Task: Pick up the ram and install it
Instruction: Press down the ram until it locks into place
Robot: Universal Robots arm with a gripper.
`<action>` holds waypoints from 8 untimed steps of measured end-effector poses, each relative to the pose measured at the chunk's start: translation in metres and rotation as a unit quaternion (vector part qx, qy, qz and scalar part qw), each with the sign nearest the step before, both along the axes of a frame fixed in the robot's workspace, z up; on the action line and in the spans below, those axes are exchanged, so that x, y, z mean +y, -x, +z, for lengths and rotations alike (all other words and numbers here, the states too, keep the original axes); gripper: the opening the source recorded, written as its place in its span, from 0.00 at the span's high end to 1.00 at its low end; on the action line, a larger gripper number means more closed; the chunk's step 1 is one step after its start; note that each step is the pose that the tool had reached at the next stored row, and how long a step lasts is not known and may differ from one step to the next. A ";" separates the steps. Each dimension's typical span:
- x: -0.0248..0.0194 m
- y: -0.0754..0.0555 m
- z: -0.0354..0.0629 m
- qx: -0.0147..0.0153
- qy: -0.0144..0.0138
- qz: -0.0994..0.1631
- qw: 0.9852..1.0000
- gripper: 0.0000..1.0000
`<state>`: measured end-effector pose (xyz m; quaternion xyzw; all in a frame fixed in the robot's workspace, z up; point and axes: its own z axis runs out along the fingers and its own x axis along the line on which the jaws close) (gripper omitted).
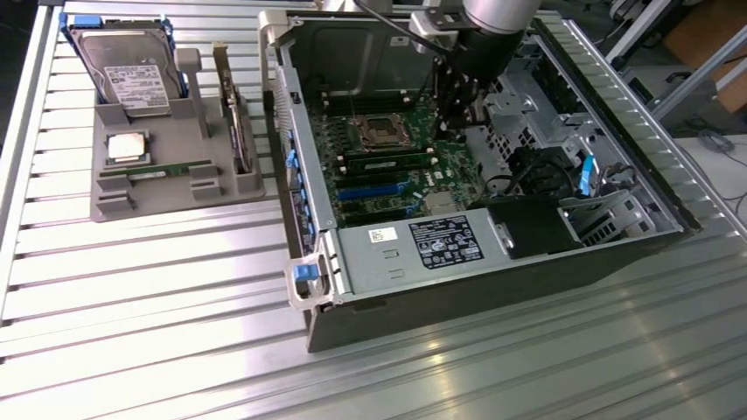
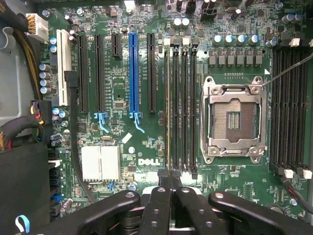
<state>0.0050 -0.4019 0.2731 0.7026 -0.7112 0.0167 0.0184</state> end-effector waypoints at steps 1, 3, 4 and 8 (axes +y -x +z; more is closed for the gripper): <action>0.0000 0.000 -0.0005 0.000 0.000 0.000 1.000 0.89; 0.0000 0.000 -0.0014 0.000 0.000 0.000 1.000 0.89; 0.0000 0.000 -0.0020 0.000 0.000 0.000 1.000 0.89; 0.0000 0.000 -0.0034 0.000 0.000 0.000 1.000 0.89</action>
